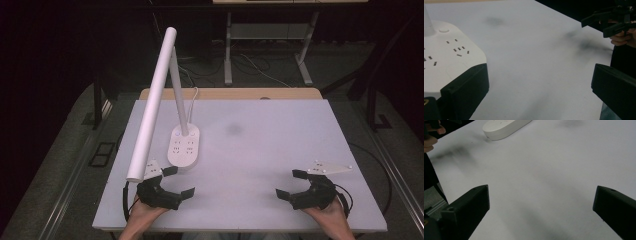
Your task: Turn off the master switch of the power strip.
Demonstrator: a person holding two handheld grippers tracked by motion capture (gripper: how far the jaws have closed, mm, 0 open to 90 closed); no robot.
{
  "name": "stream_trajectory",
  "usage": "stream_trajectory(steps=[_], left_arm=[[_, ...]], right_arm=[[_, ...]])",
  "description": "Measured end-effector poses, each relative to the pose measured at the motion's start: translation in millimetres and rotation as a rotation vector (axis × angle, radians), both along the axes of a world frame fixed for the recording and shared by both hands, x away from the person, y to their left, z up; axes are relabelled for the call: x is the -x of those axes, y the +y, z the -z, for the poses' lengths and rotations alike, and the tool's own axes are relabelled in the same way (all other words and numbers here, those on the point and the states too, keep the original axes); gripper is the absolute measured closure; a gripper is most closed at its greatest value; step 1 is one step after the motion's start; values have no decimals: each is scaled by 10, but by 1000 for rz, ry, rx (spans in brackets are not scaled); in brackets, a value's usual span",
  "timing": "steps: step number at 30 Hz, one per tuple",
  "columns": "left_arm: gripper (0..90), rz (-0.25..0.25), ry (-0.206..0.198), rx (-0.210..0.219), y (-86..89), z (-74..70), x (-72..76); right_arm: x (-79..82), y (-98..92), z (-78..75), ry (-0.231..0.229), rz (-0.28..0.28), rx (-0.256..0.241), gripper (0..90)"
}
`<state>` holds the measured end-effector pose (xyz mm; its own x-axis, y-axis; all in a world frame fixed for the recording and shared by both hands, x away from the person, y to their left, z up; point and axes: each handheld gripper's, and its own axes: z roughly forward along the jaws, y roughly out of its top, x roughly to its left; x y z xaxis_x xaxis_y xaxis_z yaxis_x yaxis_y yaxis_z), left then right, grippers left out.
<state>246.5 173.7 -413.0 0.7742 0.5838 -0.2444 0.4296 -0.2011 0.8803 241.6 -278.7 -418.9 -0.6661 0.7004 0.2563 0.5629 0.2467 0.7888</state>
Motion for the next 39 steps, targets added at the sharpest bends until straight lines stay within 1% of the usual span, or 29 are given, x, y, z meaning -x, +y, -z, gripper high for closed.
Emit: stream_trajectory(steps=[2, 4, 11, 13, 18, 22, 24, 25, 31, 35, 39], left_arm=[[1, 3, 4, -4, 0, -4, -2], [1, 21, 12, -18, 2, -18, -3], [1, 18, 16, -17, 21, -74, -16], [1, 22, 17, -24, 25, -95, -25], [1, 30, 28, -8, 43, -156, -56], [1, 36, 36, -14, 56, -190, -81], [2, 41, 42, -18, 66, -200, -106], [2, 49, 47, -27, 73, -209, -130], [1, 52, 50, -58, 101, -273, -225], [1, 42, 49, -56, 117, -322, -269], [1, 43, 49, -61, 130, -351, -296]], right_arm=[[-1, -4, 2, -6, 1, 1, 2], [-2, -8, 1, -9, 4, 2, 2], [3, -35, -8, -8, 17, 0, 3], [5, -43, -10, -10, 21, -2, 3], [5, -57, -11, -12, 29, -1, 2], [5, -59, -15, -13, 34, -2, 2], [1, -61, -11, -14, 33, 0, 2], [1, -62, -9, -15, 34, -1, 2], [6, -57, -1, -15, 32, 5, 2], [1, -66, 0, -11, 38, 4, 2], [1, -76, -1, -14, 42, 5, 2]])
